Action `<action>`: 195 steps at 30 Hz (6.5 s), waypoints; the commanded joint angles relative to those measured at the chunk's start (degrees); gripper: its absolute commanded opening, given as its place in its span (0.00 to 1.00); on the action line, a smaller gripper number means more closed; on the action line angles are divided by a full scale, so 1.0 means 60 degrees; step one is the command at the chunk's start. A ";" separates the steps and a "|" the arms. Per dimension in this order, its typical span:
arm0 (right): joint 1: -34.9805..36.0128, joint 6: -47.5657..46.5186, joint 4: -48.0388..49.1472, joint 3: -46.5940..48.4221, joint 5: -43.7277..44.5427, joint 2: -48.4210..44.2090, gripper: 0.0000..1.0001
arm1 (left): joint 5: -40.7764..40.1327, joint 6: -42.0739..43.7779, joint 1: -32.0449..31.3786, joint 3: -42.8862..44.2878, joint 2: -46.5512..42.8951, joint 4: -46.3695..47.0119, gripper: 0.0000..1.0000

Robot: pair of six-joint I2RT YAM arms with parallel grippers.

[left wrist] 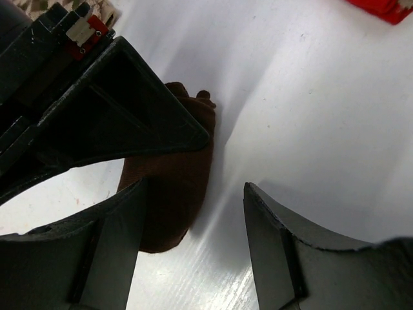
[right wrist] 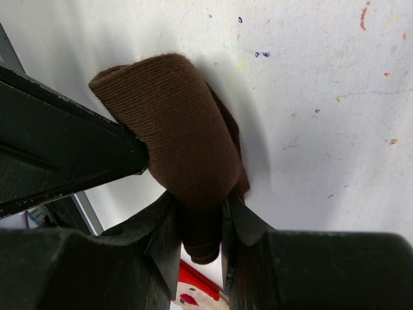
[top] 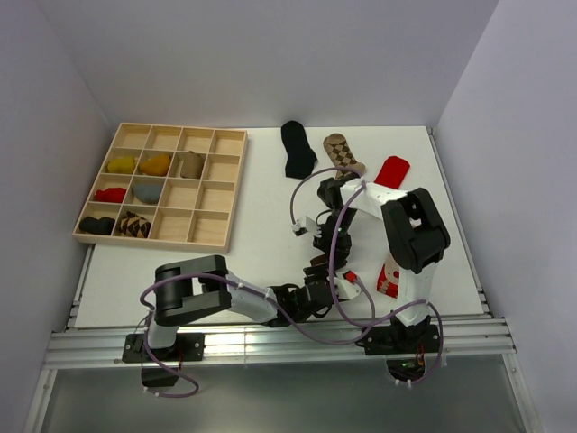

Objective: Roll the socks
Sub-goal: Roll the sock at the center of the board, then pick up the sock at the center of the board, then place the sock in the storage box, then move the sock to the center of the board.

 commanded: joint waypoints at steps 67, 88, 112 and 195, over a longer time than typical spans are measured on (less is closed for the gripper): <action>-0.4039 0.0643 -0.1364 0.2504 -0.2980 -0.1921 0.61 | 0.3225 -0.2688 0.2487 0.0440 0.0208 -0.3158 0.00; -0.5007 0.1406 -0.0556 0.2108 -0.3024 -0.2831 0.61 | 0.1452 -0.3347 0.3744 -0.0090 -0.3160 -0.3113 0.00; -0.5417 0.1802 -0.0204 0.2562 -0.2775 -0.3080 0.61 | -0.1432 -0.2806 0.9166 0.5927 0.0555 -0.6320 0.00; -0.5302 0.2387 0.3357 -0.3665 0.2631 -0.2626 0.61 | 0.4322 -0.5794 0.9870 0.6064 -0.3748 -0.9119 0.62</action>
